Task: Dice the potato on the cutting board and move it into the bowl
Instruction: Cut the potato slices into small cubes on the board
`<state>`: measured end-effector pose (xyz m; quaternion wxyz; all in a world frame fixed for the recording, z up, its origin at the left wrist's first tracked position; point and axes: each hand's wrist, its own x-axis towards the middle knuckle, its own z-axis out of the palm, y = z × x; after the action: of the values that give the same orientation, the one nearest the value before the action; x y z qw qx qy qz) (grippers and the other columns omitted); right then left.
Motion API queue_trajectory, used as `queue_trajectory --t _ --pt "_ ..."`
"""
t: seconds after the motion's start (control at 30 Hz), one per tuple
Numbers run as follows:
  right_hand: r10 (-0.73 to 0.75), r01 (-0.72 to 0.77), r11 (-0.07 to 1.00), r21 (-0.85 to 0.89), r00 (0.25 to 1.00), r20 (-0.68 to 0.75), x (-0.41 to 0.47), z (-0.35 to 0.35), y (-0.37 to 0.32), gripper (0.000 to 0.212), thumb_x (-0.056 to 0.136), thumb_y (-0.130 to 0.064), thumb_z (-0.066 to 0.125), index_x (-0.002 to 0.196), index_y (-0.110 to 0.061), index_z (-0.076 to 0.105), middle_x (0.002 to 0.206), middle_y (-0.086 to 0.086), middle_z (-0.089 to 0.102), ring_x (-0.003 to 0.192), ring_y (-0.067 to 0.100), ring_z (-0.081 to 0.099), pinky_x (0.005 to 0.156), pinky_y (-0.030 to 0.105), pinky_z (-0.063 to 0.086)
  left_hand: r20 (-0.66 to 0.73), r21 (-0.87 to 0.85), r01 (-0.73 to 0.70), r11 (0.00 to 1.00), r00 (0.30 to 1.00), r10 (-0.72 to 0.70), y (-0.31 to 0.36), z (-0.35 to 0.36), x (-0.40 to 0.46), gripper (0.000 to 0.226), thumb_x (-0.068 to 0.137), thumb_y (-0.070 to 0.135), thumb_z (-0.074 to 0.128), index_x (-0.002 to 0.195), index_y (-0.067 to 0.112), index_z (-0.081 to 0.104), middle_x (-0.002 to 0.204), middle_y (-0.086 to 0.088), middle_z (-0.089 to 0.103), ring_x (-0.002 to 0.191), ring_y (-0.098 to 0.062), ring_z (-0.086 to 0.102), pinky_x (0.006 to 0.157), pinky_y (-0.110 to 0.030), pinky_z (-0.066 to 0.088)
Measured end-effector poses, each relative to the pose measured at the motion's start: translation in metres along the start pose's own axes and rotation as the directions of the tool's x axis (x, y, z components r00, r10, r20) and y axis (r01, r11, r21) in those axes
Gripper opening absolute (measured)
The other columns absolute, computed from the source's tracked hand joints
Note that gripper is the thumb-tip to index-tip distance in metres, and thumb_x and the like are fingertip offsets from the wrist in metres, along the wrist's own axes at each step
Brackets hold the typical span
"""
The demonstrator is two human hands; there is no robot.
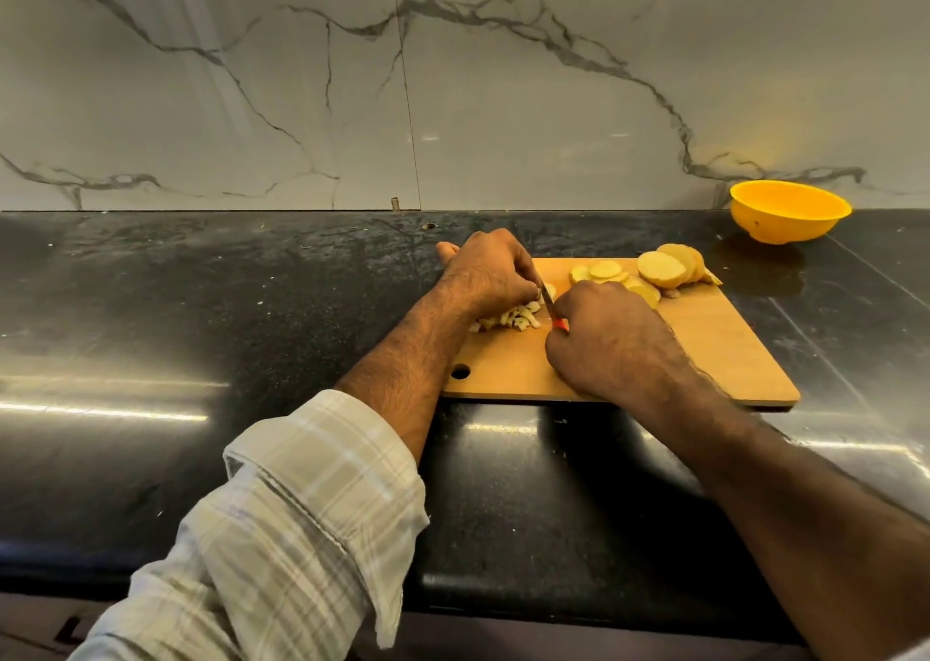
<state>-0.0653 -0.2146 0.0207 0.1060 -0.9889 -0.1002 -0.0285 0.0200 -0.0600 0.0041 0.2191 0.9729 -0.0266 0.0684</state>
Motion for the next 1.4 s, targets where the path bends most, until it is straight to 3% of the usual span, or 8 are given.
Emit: queue_trajectory --t 0.23,0.57,0.73,0.9,1.03,1.13,1.3,1.4 --pt "0.023 -0.023 1.0 -0.005 1.0 -0.013 0.007 0.005 -0.007 0.032 0.094 -0.033 0.068 0.123 -0.019 0.065 0.106 0.002 0.061 0.093 0.019 0.057 0.073 0.033 0.055 0.007 -0.008 0.0 1.0 1.0 0.0 0.003 0.002 0.001 0.013 0.086 0.032 0.081 0.074 0.033 0.077 0.088 0.021 0.072 0.105 -0.004 0.055 0.105 -0.052 0.027" --pt "-0.047 0.034 0.991 0.128 0.994 0.103 0.0 -0.015 0.02 0.04 0.09 -0.025 0.074 0.13 -0.024 0.072 0.124 -0.004 0.069 0.103 0.016 0.062 0.086 0.036 0.06 -0.013 0.017 -0.034 0.999 0.999 0.034 0.001 0.003 0.001 0.007 0.088 0.039 0.081 0.084 0.034 0.08 0.089 0.022 0.07 0.107 -0.007 0.056 0.102 -0.051 0.027" --pt "-0.002 0.005 0.993 0.122 1.0 -0.025 0.002 -0.018 0.031 0.038 0.091 -0.031 0.071 0.129 -0.028 0.073 0.13 0.0 0.068 0.103 0.019 0.063 0.088 0.041 0.062 -0.106 -0.149 -0.067 0.987 0.993 0.051 -0.013 -0.001 0.0 0.004 0.089 0.033 0.077 0.086 0.032 0.079 0.087 0.02 0.072 0.098 -0.003 0.06 0.106 -0.054 0.023" --pt "-0.02 0.02 0.995 0.095 1.0 -0.003 0.007 -0.002 0.027 0.046 0.094 -0.036 0.068 0.139 -0.028 0.065 0.134 -0.001 0.065 0.113 0.021 0.062 0.093 0.037 0.058 -0.108 -0.187 -0.028 0.982 0.994 0.008 -0.021 -0.001 0.002 0.004 0.09 0.039 0.076 0.087 0.036 0.076 0.093 0.021 0.072 0.102 -0.007 0.063 0.115 -0.065 0.025" --pt "-0.104 0.104 0.989 0.106 0.995 -0.008 0.007 0.004 0.022 0.046 0.096 -0.041 0.063 0.14 -0.03 0.065 0.128 -0.005 0.068 0.109 0.016 0.062 0.092 0.038 0.059 -0.06 -0.212 -0.013 0.977 0.998 0.0 -0.023 0.001 0.003 0.005 0.088 0.046 0.072 0.085 0.041 0.074 0.094 0.021 0.071 0.103 -0.01 0.065 0.109 -0.067 0.041" --pt "-0.071 0.076 0.988 0.133 0.997 -0.042 0.011 -0.001 0.027 0.043 0.098 -0.039 0.065 0.14 -0.03 0.065 0.128 -0.004 0.068 0.108 0.016 0.061 0.09 0.036 0.058 -0.072 -0.258 -0.019 0.966 0.997 0.0 -0.027 0.001 0.004 0.008 0.09 0.043 0.07 0.083 0.045 0.072 0.097 0.019 0.071 0.105 -0.011 0.065 0.104 -0.065 0.047" --pt "-0.067 0.065 0.985 0.157 0.998 0.004 0.012 0.001 0.027 0.043 0.1 -0.038 0.065 0.143 -0.029 0.063 0.132 -0.002 0.066 0.108 0.013 0.057 0.093 0.035 0.055 -0.103 -0.325 -0.021 0.945 0.995 -0.014 -0.029 -0.002 0.004 0.01 0.098 0.032 0.071 0.103 0.029 0.079 0.106 0.007 0.073 0.102 -0.009 0.064 0.095 -0.049 0.058" --pt "-0.08 0.086 0.977 0.193 0.996 -0.038 0.012 -0.005 0.03 0.039 0.101 -0.039 0.065 0.139 -0.031 0.066 0.123 -0.005 0.067 0.103 0.012 0.059 0.088 0.034 0.056 -0.145 -0.299 -0.055 0.953 0.989 0.012 -0.029 -0.001 0.002 0.01 0.092 0.045 0.068 0.093 0.039 0.076 0.098 0.016 0.073 0.099 -0.007 0.066 0.097 -0.057 0.055"
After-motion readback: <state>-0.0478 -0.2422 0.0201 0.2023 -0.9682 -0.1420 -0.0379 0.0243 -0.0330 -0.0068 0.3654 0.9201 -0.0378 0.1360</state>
